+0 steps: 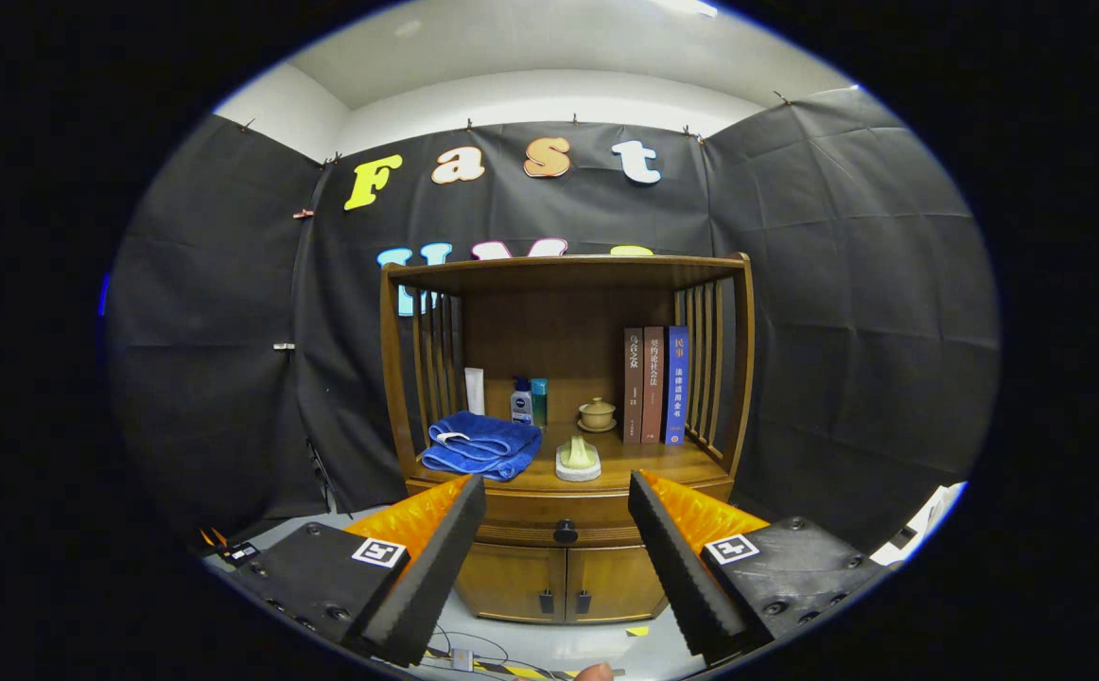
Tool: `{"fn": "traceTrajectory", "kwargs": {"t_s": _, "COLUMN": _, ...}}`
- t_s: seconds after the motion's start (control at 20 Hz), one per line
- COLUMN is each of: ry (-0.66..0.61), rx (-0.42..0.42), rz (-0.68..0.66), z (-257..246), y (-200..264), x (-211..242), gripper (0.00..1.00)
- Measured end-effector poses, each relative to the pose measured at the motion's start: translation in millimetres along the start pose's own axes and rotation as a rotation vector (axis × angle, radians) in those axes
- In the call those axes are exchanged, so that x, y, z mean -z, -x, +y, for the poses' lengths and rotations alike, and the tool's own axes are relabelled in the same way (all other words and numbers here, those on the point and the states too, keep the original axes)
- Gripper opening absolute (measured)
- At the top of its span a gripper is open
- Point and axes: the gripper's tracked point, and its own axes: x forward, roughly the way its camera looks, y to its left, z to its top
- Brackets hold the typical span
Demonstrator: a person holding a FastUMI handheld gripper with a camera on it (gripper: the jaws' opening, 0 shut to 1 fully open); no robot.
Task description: Pull open the drawer, take out the items inside it, and place them on the countertop above the cabinet.
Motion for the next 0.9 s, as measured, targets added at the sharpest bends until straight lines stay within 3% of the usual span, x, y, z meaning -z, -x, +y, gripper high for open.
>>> {"fn": "traceTrajectory", "kwargs": {"t_s": 0.9, "ry": 0.002, "rx": -0.001, "rz": -0.004, "z": 1.5, "y": 1.3, "x": -1.6, "gripper": 0.99}}
